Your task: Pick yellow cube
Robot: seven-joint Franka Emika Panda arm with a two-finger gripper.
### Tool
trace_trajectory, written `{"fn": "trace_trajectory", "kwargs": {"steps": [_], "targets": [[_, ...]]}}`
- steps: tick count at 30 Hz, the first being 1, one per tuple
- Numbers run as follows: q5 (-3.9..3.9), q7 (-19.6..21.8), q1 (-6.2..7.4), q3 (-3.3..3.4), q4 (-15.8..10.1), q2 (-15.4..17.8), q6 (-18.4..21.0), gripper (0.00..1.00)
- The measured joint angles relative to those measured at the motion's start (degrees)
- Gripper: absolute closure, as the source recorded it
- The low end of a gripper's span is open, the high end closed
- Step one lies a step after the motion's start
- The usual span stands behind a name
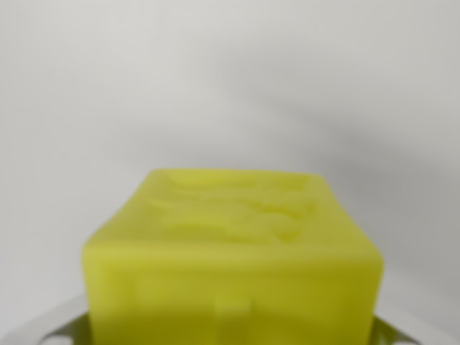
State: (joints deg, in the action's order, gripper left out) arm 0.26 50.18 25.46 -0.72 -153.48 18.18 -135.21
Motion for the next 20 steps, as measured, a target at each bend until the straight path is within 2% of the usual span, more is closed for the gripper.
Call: {"fn": "trace_trajectory", "kwargs": {"steps": [10,20], "targets": [[0.02,-0.02,0.00,0.00,1.63,2.67,4.29,1.00],[0.03,-0.03,0.00,0.00,1.83,2.93,4.76,1.00]]}}
